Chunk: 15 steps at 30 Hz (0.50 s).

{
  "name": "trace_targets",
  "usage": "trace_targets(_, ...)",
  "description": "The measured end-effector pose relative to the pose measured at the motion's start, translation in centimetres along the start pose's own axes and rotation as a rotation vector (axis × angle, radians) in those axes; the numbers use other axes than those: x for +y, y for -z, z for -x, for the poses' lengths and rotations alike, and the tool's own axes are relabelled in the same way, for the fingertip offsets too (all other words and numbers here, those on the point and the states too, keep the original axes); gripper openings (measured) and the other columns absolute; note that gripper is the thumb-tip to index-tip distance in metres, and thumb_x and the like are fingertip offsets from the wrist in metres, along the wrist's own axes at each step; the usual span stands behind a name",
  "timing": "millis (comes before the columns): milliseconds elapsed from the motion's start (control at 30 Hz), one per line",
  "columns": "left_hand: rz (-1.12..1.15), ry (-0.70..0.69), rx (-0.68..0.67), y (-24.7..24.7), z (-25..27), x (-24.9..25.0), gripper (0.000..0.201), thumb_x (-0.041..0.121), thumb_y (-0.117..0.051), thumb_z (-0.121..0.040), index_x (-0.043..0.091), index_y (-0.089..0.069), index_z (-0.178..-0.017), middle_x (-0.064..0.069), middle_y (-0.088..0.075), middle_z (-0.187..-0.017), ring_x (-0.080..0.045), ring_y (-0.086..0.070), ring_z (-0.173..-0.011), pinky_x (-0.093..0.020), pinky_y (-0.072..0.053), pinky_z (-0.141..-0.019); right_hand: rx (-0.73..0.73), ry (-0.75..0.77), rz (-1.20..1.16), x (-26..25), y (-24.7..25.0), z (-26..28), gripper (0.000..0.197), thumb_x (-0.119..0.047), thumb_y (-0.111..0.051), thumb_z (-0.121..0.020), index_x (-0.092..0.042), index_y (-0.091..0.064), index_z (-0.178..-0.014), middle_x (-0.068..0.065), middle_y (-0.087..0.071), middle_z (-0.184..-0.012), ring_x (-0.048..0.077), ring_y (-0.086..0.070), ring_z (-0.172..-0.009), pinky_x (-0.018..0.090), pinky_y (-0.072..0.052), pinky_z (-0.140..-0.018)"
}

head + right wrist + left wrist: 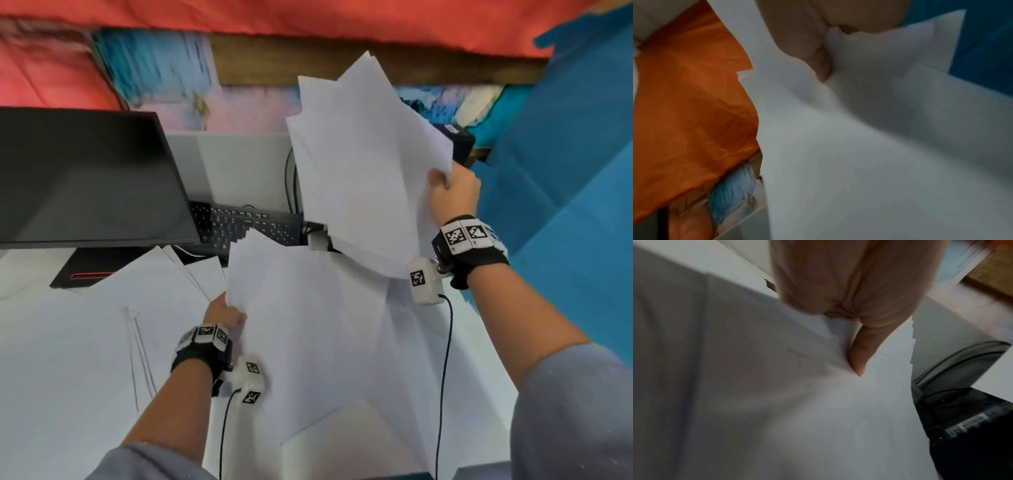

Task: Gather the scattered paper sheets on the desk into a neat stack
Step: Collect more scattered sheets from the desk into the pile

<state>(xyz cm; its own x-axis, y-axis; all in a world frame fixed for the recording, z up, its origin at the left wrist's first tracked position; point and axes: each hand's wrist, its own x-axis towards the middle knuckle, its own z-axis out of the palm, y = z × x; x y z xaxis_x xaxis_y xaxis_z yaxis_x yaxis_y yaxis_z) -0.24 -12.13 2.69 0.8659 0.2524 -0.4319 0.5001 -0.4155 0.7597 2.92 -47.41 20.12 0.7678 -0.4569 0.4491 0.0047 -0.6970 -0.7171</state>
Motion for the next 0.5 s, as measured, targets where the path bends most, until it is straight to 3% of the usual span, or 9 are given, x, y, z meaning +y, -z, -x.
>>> trace_targets(100, 0.061, 0.018, -0.035, -0.2, -0.4, 0.6, 0.043, -0.014, -0.058, -0.081, -0.003, -0.055, -0.122, -0.022, -0.061, -0.119, -0.027, -0.054, -0.096, -0.032, -0.041, -0.083, -0.119, -0.173, -0.058, 0.5, -1.8, -0.3, 0.017, -0.006, -0.047, -0.083, -0.004, -0.061, -0.073, 0.012, -0.059, -0.073, 0.027, -0.055, -0.073, 0.037, -0.048, -0.070)
trace_targets(167, 0.052, 0.031, -0.068, -0.1, -0.8, 0.8, 0.041, -0.012, -0.059, -0.082, -0.003, -0.055, -0.122, -0.023, -0.061, -0.121, -0.032, -0.057, -0.103, -0.033, -0.041, -0.085, -0.228, -0.301, -0.119, 2.1, -3.4, 0.1, 0.019, -0.006, -0.051, -0.078, -0.012, -0.050, -0.060, 0.000, -0.049, -0.064, 0.022, -0.050, -0.073, 0.032, -0.042, -0.068)
trace_targets(200, 0.032, 0.035, -0.083, 0.0, -0.8, 0.8, 0.040, -0.011, -0.059, -0.082, -0.003, -0.055, -0.121, -0.024, -0.061, -0.121, -0.034, -0.057, -0.106, -0.034, -0.041, -0.085, -0.284, -0.336, -0.134, 3.2, -4.1, 0.7, 0.018, -0.007, -0.054, -0.077, -0.015, -0.049, -0.061, -0.001, -0.049, -0.066, 0.021, -0.049, -0.077, 0.030, -0.040, -0.069)
trace_targets(267, -0.003, 0.072, -0.102, -0.3, -1.2, 0.3, 0.037, -0.009, -0.059, -0.082, -0.005, -0.056, -0.119, -0.026, -0.061, -0.119, -0.037, -0.056, -0.109, -0.038, -0.043, -0.089, -0.485, -0.365, -0.034, 4.7, -5.5, 2.8, 0.007, -0.008, -0.054, -0.086, -0.015, -0.057, -0.085, 0.005, -0.057, -0.087, 0.021, -0.054, -0.090, 0.025, -0.041, -0.070)
trace_targets(300, -0.020, 0.086, -0.115, -0.5, -1.3, -0.1, 0.037, -0.008, -0.060, -0.082, -0.006, -0.056, -0.119, -0.026, -0.061, -0.116, -0.037, -0.056, -0.109, -0.039, -0.043, -0.088, -0.577, -0.411, 0.015, 5.5, -6.2, 4.0, 0.016, -0.008, -0.049, -0.091, -0.009, -0.060, -0.103, 0.007, -0.060, -0.103, 0.023, -0.057, -0.102, 0.023, -0.043, -0.074)
trace_targets(333, -0.038, 0.100, -0.127, -0.8, -1.4, -0.6, 0.035, -0.007, -0.061, -0.083, -0.005, -0.056, -0.118, -0.023, -0.062, -0.111, -0.035, -0.057, -0.105, -0.037, -0.042, -0.085, -0.641, -0.473, 0.098, 6.3, -7.0, 5.1, 0.027, -0.007, -0.042, -0.095, -0.006, -0.057, -0.117, 0.009, -0.061, -0.118, 0.025, -0.056, -0.114, 0.024, -0.044, -0.083)
trace_targets(400, -0.072, 0.126, -0.154, -1.2, -1.6, -1.6, 0.027, -0.005, -0.061, -0.083, -0.001, -0.058, -0.109, -0.015, -0.058, -0.102, -0.027, -0.053, -0.093, -0.031, -0.039, -0.078, -0.767, -0.373, 0.375, 8.6, -9.1, 7.9, 0.036, -0.007, -0.033, -0.098, -0.005, -0.051, -0.130, 0.013, -0.053, -0.136, 0.028, -0.047, -0.128, 0.028, -0.037, -0.100)
trace_targets(500, 0.004, 0.228, -0.119, -1.7, -2.5, -3.3, 0.005, -0.002, -0.055, -0.086, 0.001, -0.056, -0.090, -0.013, -0.055, -0.087, -0.026, -0.049, -0.074, -0.025, -0.041, -0.060, -0.846, -0.692, 0.244, 11.6, -12.2, 11.2, 0.044, -0.014, -0.037, -0.099, -0.005, -0.036, -0.142, 0.013, -0.042, -0.146, 0.028, -0.037, -0.136, 0.027, -0.028, -0.109)
